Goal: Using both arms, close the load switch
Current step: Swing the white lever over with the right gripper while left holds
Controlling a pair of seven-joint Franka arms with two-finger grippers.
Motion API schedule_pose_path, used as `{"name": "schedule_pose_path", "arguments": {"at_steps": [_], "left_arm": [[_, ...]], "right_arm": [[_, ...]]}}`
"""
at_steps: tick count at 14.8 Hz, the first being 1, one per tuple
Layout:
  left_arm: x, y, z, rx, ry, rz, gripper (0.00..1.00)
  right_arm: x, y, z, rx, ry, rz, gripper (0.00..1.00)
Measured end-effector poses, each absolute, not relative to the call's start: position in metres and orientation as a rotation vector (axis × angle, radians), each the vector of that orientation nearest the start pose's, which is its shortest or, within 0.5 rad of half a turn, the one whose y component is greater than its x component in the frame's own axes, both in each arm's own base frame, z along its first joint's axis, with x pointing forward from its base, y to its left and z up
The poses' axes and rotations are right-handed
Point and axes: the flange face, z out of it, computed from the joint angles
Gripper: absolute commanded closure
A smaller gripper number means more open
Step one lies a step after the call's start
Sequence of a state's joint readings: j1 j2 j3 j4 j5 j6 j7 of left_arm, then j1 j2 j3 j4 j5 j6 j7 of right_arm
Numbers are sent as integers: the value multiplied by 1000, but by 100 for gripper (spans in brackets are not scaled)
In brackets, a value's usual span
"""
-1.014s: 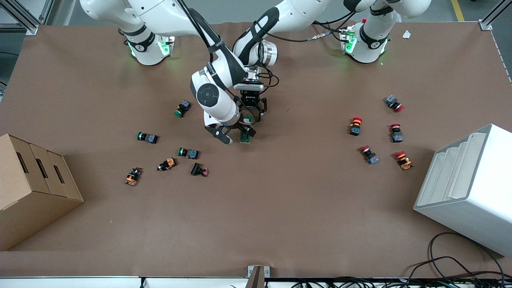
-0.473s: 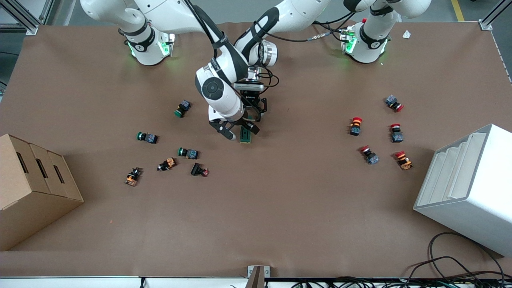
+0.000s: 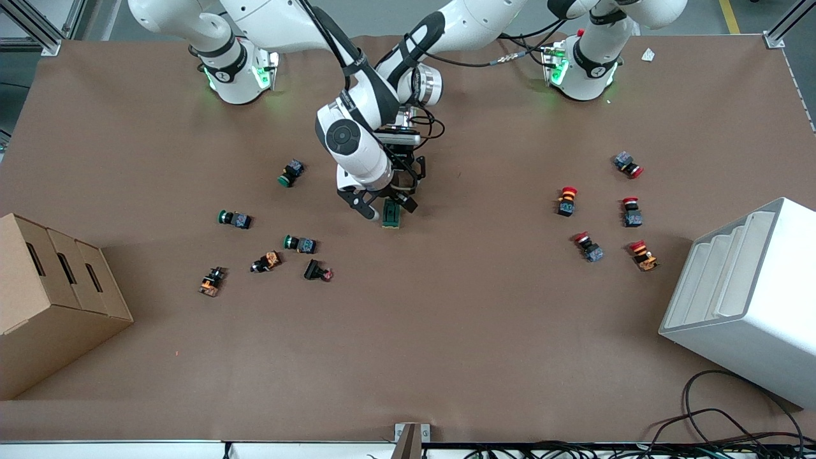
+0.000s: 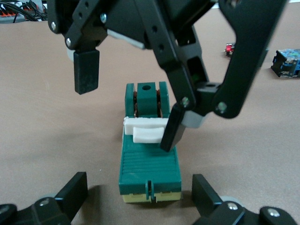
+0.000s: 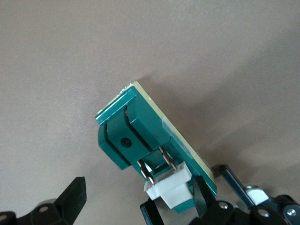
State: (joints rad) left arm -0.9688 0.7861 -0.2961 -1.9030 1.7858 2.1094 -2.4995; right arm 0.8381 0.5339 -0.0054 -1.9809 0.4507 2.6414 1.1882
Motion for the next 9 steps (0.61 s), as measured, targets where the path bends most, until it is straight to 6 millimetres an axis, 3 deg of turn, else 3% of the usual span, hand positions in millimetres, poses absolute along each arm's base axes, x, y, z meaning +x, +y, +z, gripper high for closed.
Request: {"name": "schedule_pose_path", "arguments": {"at_steps": [9], "left_arm": [[221,-553,85,-2776,189,-1525,1]], "right_arm": [[431,455,200,-2695,1090,204,0]]}}
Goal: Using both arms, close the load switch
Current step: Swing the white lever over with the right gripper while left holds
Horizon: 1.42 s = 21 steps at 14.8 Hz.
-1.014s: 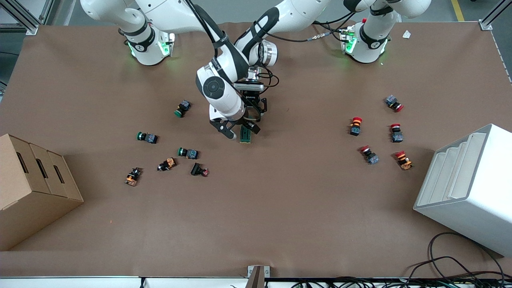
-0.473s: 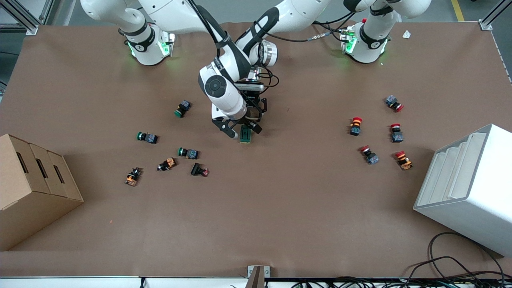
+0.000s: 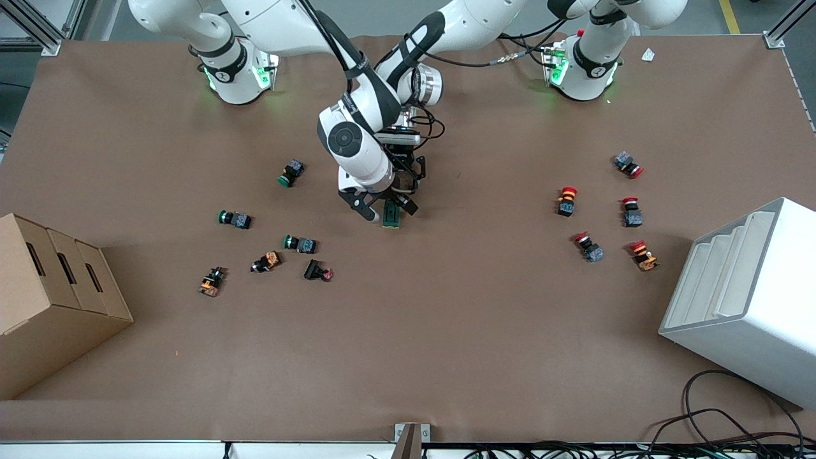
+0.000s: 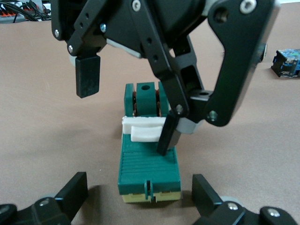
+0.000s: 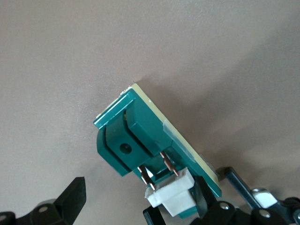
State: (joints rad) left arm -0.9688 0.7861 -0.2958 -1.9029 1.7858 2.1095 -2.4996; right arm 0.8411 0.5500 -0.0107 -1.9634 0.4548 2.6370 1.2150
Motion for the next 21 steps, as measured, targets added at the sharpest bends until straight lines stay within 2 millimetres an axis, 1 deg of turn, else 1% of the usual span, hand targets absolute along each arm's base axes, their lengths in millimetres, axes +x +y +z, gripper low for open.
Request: {"name": "schedule_pose_path", "arguments": {"at_steps": [4,7,10,12,16,21], "left_arm": [[221,-553,85,-2776,188,-1525,1],[222,-553,85,-2776,188,-1525,1],[222,-553,85,-2777,187,-1525,1],[222,-553,84,-2777,187,-1525,1],[223,-553,84,-2778,186,-1524,1],[223,-553,84,-2779,186,-1523,1]], "right_arm": [[439,455,207,-2696,1117,247,0],[452,455,219,-2692,1134,285,0],[469,454,234,-2651,1141,247,0],[477,457,239,-2629,1138,224,0],[485,462,235,-2620,1136,212,0],[501,458,226,-2608,1157,202,0]]}}
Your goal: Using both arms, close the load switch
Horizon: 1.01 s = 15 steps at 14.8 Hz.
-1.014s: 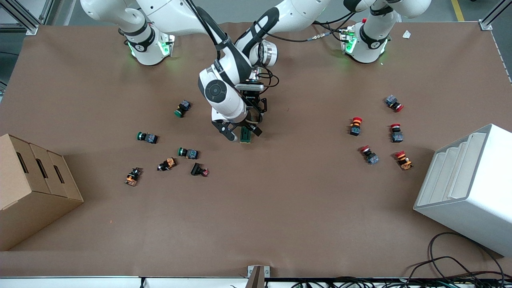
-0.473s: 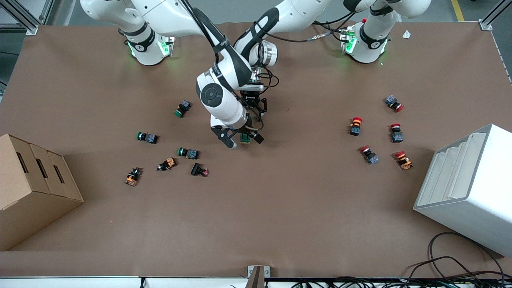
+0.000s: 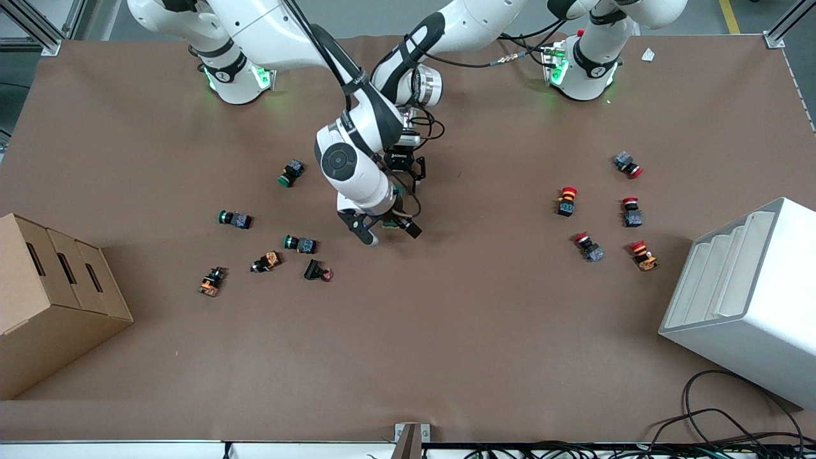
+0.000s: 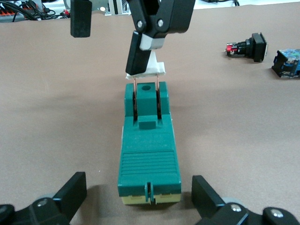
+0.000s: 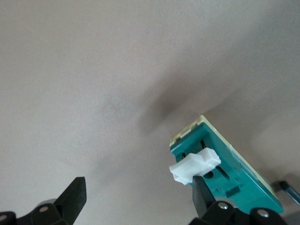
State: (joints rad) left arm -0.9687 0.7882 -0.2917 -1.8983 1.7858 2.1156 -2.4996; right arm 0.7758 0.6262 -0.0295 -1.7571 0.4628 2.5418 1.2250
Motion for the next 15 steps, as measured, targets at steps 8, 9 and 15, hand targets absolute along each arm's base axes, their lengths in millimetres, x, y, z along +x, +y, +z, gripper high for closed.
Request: {"name": "schedule_pose_path", "arguments": {"at_steps": [8,9,15], "left_arm": [[224,-553,84,-2779,185,-1523,1],[224,-553,84,-2779,185,-1523,1],[229,-551,82,-2768,198,-1536,1]], "right_arm": [[519,449,222,-2601,1154,187,0],[520,449,220,-2606,1144,186,0],[517,450,202,-2627,1147,202,0]]}}
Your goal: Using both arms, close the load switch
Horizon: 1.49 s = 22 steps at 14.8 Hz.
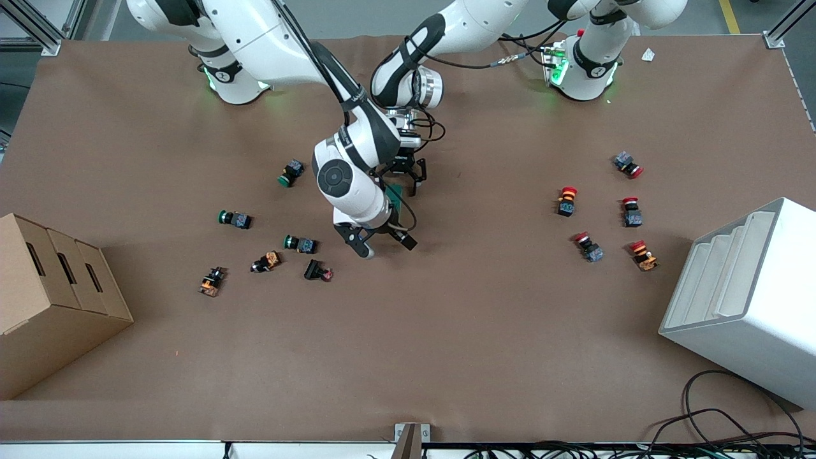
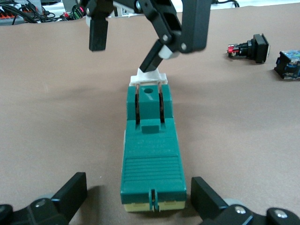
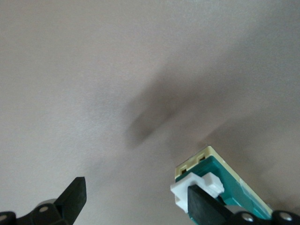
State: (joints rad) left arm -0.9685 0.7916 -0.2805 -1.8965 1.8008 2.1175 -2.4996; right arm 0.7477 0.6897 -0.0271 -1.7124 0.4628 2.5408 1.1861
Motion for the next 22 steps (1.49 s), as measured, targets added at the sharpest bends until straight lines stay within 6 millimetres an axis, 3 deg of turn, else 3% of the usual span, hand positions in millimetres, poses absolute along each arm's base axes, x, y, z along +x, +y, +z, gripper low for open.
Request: {"name": "schedule_pose_path", "arguments": {"at_steps": [3,6,8,10,13,17,20,22], "left_arm": [[230,-551,82,-2767,196,-1537,1],[231,-551,82,-2766,195,-1538,1],[232,-551,82,-2765,193,-1539,1],[235,-550,82,-2762,187,-1540,1],[235,-550,81,-2762,186,-1539,1],[236,-550,82,-2762,184,-1540,1],[237,-551,82,-2762,180,-1542,1],[243,-553,86,-2763,163,-1552,1]], "right_arm": [[517,449,195,-2634,1145,204,0],[526,446,201,-2640,1129,205,0],[542,436,213,-2663,1130,240,0],[566,413,230,-2720,1114,275,0],[605,359,273,-2834,970,285,0],[644,242,342,-2957,612,279,0],[657,159,373,-3017,400,267,0],[660,126,388,-3092,273,233,0]]}}
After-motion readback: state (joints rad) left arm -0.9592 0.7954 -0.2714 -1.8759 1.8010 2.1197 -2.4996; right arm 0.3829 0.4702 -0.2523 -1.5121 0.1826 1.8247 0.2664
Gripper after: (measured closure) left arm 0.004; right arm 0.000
